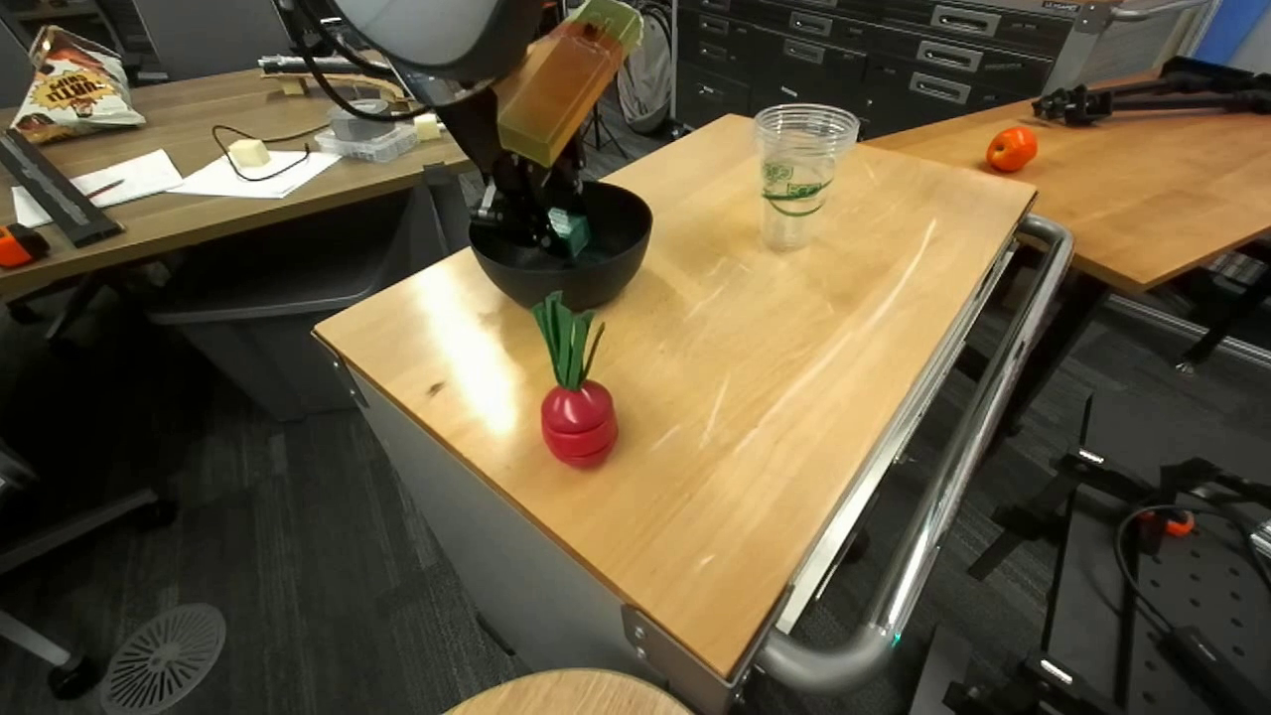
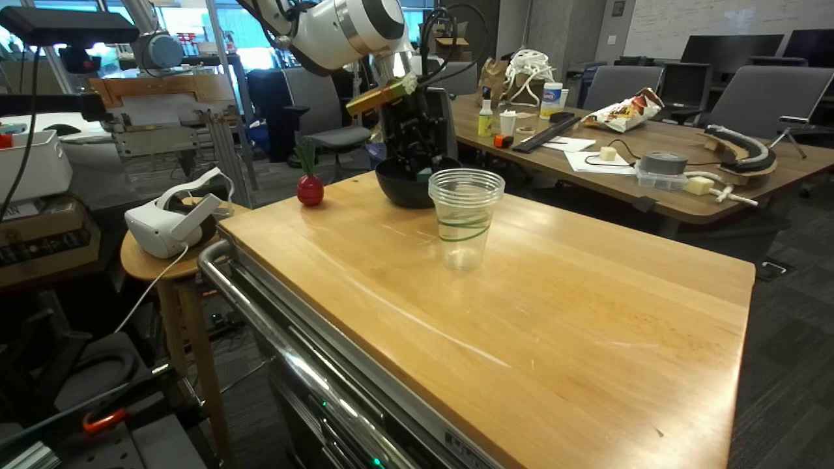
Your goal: Stack the clear cups inside each other
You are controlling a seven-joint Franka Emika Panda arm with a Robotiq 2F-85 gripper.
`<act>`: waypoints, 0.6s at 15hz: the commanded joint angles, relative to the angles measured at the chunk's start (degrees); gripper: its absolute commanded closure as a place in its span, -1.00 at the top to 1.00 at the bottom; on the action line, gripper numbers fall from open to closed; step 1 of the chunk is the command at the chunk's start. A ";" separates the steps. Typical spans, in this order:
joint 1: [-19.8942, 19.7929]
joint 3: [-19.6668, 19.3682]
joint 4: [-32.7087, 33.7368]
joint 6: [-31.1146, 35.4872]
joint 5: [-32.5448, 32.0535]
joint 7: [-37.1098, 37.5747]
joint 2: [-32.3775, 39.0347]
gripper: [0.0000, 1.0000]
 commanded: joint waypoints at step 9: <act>0.32 1.33 -30.25 21.76 6.64 13.28 -24.63 -0.59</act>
